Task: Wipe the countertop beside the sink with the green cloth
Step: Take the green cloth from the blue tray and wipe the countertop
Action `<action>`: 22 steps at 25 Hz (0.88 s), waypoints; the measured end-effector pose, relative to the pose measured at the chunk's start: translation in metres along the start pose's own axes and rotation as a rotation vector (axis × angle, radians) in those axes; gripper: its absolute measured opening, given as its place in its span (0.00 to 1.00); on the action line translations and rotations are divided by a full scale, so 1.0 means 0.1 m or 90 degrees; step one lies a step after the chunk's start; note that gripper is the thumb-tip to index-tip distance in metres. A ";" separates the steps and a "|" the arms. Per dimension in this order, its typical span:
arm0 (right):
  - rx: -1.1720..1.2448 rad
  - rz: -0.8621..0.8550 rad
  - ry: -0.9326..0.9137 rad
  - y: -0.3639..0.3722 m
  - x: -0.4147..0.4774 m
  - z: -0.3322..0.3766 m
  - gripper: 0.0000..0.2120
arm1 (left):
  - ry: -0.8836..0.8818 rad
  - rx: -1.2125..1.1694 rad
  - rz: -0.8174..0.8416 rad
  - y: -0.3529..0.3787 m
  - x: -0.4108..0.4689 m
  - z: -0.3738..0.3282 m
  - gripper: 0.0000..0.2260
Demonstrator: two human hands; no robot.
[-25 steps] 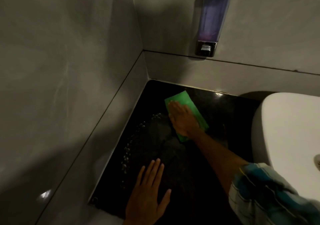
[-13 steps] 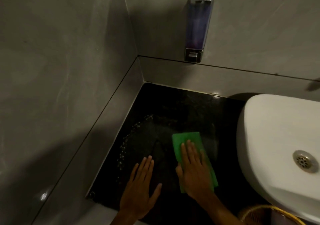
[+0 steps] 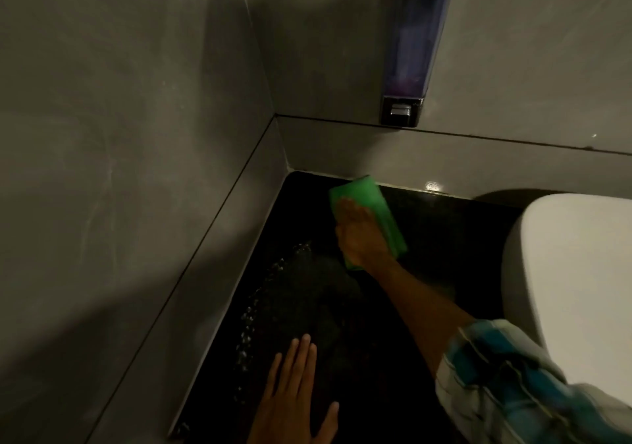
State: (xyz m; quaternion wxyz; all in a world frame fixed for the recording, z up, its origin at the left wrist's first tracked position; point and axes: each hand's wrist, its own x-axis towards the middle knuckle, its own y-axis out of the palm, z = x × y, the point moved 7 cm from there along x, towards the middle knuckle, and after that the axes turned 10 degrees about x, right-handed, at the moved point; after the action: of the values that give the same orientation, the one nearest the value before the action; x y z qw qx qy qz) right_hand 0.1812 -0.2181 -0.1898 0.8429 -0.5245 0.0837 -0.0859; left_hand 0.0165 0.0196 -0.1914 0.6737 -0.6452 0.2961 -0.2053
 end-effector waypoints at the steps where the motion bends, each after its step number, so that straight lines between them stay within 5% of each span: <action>1: -0.002 0.013 -0.030 0.05 0.04 0.12 0.27 | 0.000 -0.007 0.004 0.02 -0.01 0.01 0.37; 8: -0.002 -0.101 0.176 -0.14 -0.53 -0.38 0.34 | 0.014 -0.034 -0.023 0.17 -0.09 0.03 0.35; 22: -0.007 -0.036 0.170 0.41 -3.26 0.43 0.33 | 0.013 -0.021 -0.039 0.04 -0.16 -0.01 0.30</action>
State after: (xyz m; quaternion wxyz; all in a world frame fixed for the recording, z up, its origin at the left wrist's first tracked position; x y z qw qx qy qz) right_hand -0.1228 -0.0875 -0.1913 0.8186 -0.5153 0.1807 -0.1779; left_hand 0.0035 0.0298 -0.1930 0.6532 -0.6631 0.2863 -0.2275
